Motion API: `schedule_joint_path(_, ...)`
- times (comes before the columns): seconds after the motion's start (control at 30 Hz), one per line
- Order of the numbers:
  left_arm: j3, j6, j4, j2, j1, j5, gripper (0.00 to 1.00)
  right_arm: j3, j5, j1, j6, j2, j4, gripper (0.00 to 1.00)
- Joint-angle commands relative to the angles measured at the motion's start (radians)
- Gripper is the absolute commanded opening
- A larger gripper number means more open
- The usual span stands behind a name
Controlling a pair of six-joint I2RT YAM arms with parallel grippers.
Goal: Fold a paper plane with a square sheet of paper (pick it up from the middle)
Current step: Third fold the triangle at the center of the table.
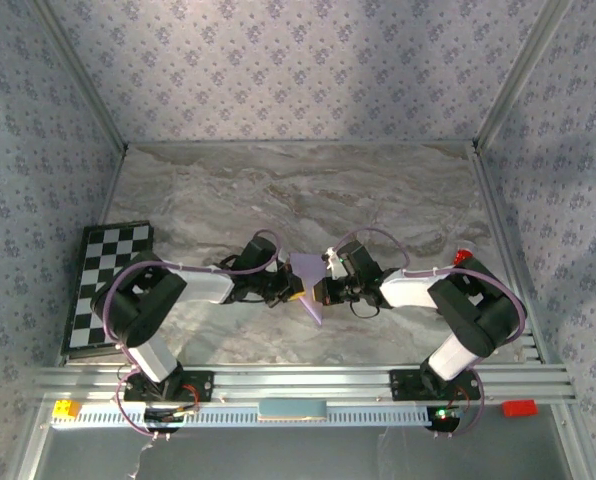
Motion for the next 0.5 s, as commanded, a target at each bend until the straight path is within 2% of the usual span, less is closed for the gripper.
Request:
schedule_joint_path(0.0, -0.002, 0.017, 0.01, 0.022, -0.006, -0.017, 0.0, -0.011, 0.043, 0.004, -0.008, 0.022, -0.053, 0.0)
schedule_joint_path(0.47, -0.009, 0.059, -0.065, 0.038, -0.008, -0.06, 0.0, -0.008, 0.038, 0.003, -0.009, 0.022, -0.053, 0.0)
